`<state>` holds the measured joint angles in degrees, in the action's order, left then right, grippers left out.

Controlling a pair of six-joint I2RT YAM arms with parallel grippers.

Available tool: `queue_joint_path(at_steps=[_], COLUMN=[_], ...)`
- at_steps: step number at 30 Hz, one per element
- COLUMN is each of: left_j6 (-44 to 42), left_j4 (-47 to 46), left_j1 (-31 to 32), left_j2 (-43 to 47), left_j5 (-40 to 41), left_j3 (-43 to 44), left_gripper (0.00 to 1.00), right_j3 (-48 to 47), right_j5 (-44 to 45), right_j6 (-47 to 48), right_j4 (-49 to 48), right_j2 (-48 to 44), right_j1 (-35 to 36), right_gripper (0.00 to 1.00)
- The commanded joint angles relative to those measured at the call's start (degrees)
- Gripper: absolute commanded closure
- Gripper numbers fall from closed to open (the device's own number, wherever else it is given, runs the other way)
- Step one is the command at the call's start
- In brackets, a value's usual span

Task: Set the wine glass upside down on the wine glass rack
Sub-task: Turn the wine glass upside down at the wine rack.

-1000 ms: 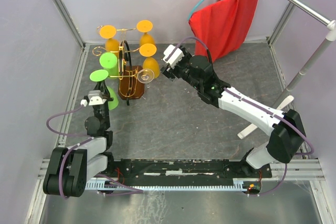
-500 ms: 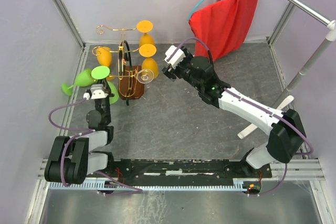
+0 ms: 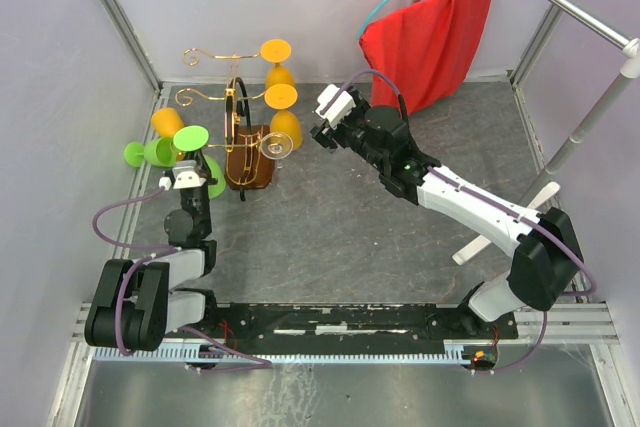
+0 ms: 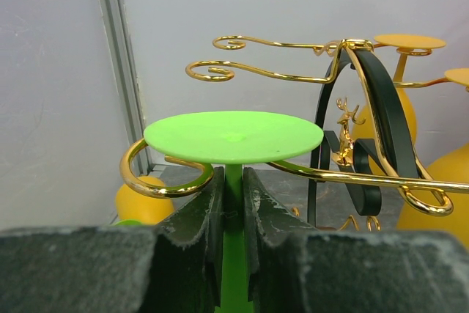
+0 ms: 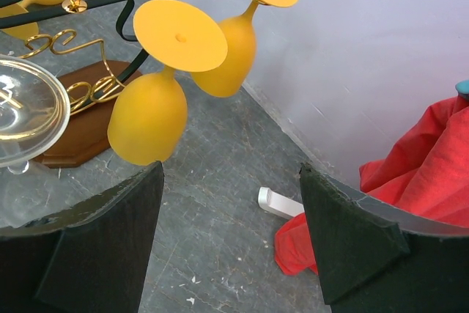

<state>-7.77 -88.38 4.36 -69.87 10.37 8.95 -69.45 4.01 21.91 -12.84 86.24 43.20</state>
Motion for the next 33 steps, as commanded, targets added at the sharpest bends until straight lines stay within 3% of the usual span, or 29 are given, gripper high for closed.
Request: queue_joint_path(at_steps=[1,15,24,33], left_j6=[-3.5,-5.2,-0.4,1.0], left_j4=[-8.1,-7.6,-4.8,-3.3], left_j1=[-0.1,-0.2,-0.1,2.7], left_j2=[-0.4,-0.4,0.3,1.4], left_j5=[2.7,6.7,-2.8,-4.1], left_j3=[1.6,3.3,5.8,3.3], left_gripper=[0.89,0.88,0.88,0.91], right_j3=[0.2,0.9,1.5,1.9], right_j5=[-0.6,-0.9,-0.8,-0.9], right_j6=[-1.0,-1.2,-1.5,-1.6], right_j4=[-2.8,-3.0,-3.4,-3.4], right_j2=[-0.3,-0.7,-1.2,-1.6], right_j1=[-0.3,-0.6,-0.8,-0.9], right_gripper=[0.18,0.17,0.17,0.17])
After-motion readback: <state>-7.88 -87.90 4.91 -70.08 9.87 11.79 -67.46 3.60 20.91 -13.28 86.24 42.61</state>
